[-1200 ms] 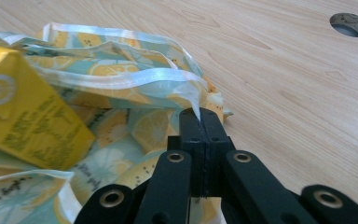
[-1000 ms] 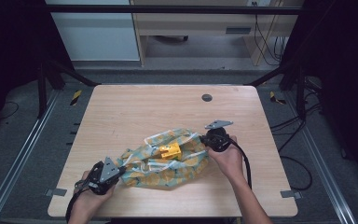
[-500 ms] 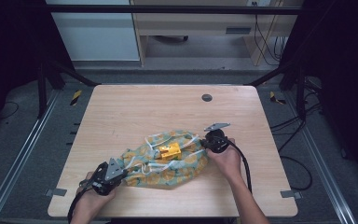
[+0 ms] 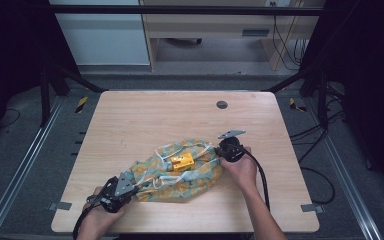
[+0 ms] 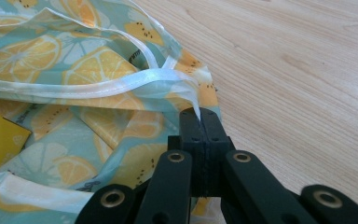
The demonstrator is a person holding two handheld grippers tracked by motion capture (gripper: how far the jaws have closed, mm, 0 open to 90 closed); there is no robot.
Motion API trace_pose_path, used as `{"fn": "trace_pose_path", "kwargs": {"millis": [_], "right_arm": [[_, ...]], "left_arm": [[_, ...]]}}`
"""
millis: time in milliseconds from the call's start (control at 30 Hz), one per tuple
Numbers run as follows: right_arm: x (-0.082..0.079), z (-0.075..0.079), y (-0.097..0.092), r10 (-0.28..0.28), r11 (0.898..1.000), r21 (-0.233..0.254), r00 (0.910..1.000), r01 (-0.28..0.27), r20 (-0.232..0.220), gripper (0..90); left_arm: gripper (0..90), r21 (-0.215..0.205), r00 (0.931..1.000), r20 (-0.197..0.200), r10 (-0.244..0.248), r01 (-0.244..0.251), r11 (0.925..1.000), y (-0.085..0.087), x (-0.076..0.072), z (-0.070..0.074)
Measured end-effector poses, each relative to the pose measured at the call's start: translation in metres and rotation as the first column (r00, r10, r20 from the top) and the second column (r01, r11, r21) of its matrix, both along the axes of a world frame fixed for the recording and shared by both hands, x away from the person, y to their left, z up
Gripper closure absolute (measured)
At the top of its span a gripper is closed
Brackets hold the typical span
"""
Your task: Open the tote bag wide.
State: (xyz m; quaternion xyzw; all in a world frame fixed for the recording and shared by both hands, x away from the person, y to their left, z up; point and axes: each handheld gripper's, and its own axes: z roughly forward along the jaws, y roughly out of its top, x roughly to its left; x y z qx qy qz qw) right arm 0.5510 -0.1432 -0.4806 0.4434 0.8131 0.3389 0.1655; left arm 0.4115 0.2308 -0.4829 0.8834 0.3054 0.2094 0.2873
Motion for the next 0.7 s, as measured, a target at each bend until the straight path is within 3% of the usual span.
{"fn": "trace_pose_path", "kwargs": {"millis": [133, 267, 400, 533, 600, 633, 667, 700], "right_arm": [[-0.002, -0.001, 0.0, -0.004, 1.0, -0.008, 1.0, 0.004, 0.001, 90.0], [-0.004, -0.002, 0.0, -0.008, 1.0, -0.019, 1.0, 0.008, 0.002, 90.0], [-0.005, 0.0, 0.0, -0.013, 1.0, -0.012, 0.9999, 0.013, 0.003, 90.0], [-0.008, 0.002, 0.0, -0.037, 0.999, 0.017, 0.9993, 0.037, 0.008, 89.4], [-0.01, 0.006, 0.0, -0.037, 0.999, 0.03, 0.999, 0.036, 0.025, 83.3], [-0.011, 0.009, -0.001, -0.035, 0.999, 0.039, 0.9986, 0.034, 0.039, 79.4], [-0.011, 0.009, -0.001, -0.035, 0.999, 0.039, 0.9986, 0.034, 0.039, 79.4], [-0.014, 0.017, -0.003, -0.047, 0.997, 0.063, 0.997, 0.043, 0.061, 70.3]], "left_arm": [[90.0, 0.02, 0.9999, -0.006, -0.009, 0.009, 0.9998, -0.001, -0.001, 0.001], [90.0, 0.014, 1.0, 0.001, 0.001, -0.001, 0.9999, -0.001, -0.002, 0.003], [90.0, 0.017, 1.0, 0.0, 0.001, -0.001, 0.9999, 0.001, -0.003, 0.003], [90.0, -0.008, 1.0, -0.001, 0.009, -0.009, 0.9999, 0.001, -0.006, 0.002], [87.9, -0.011, 0.9999, 0.004, 0.012, -0.012, 0.9999, 0.002, -0.007, 0.003], [86.5, -0.05, 0.9999, 0.003, 0.016, -0.016, 0.9986, 0.005, -0.008, 0.006], [85.1, -0.05, 0.9999, 0.003, 0.016, -0.016, 0.9986, 0.005, -0.008, 0.006], [82.7, -0.075, 0.9997, 0.005, 0.024, -0.024, 0.9969, 0.007, -0.008, 0.006]]}}
